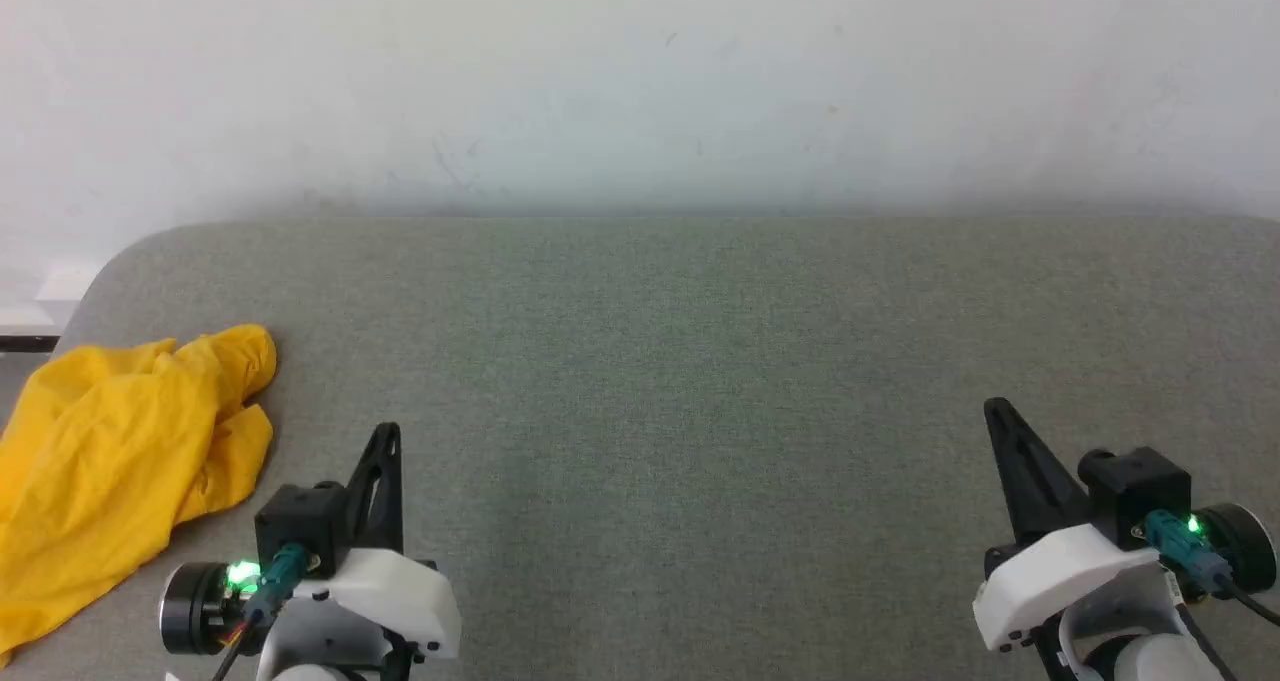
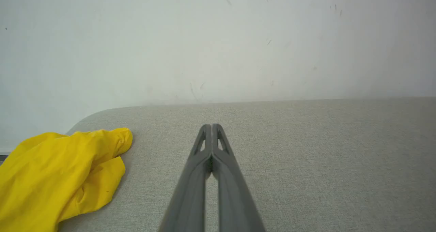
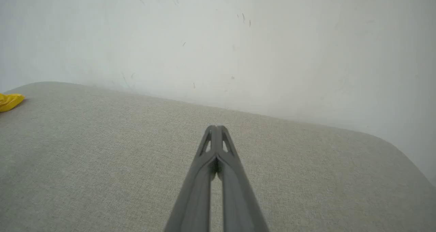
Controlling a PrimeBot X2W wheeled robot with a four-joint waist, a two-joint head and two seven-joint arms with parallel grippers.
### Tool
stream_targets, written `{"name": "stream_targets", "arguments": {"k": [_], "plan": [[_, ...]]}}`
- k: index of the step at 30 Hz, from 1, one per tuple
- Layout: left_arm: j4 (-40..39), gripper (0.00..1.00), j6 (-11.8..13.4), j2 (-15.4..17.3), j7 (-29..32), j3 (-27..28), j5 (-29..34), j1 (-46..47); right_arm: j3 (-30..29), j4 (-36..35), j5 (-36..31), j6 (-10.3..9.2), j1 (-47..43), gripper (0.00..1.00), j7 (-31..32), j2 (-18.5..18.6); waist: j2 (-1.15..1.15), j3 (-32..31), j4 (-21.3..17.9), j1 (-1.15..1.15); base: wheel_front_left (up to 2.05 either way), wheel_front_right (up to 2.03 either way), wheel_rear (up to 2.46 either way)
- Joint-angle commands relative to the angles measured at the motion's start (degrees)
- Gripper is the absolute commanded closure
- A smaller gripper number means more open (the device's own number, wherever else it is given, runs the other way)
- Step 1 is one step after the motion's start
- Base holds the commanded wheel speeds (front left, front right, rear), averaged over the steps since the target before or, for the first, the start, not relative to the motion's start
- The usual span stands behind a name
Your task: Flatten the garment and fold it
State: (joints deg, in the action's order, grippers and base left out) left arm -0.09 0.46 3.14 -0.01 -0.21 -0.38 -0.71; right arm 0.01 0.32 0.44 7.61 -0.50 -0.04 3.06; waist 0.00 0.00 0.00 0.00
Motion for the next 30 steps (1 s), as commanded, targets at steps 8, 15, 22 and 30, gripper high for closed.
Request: {"name": "stream_targets", "arguments": {"k": [8,15,22,30], "plan": [[0.1,1.00,-0.5,-0.3,0.0,0.2,0.4,0.7,0.0,-0.3,-0.4,-0.12,0.5,1.00,0.0,-0.2,0.00,0.0,0.0,0.00,0.00,0.00,0.00],[0.1,1.00,-0.5,-0.3,0.0,0.2,0.4,0.7,0.0,-0.3,-0.4,-0.12,0.5,1.00,0.0,-0.2,0.00,0.0,0.0,0.00,0.00,0.00,0.00],[0.1,1.00,-0.5,-0.3,0.0,0.2,0.4,0.7,0.0,-0.3,-0.4,-0.12,0.5,1.00,0.0,-0.2,0.00,0.0,0.0,0.00,0.00,0.00,0.00],[0.0,0.00,0.0,0.0,-0.4,0.0,-0.1,-0.1,-0.5,0.1,0.4,0.00,-0.1,0.00,-0.4,0.0,0.00,0.0,0.0,0.00,0.00,0.00,0.00]]}}
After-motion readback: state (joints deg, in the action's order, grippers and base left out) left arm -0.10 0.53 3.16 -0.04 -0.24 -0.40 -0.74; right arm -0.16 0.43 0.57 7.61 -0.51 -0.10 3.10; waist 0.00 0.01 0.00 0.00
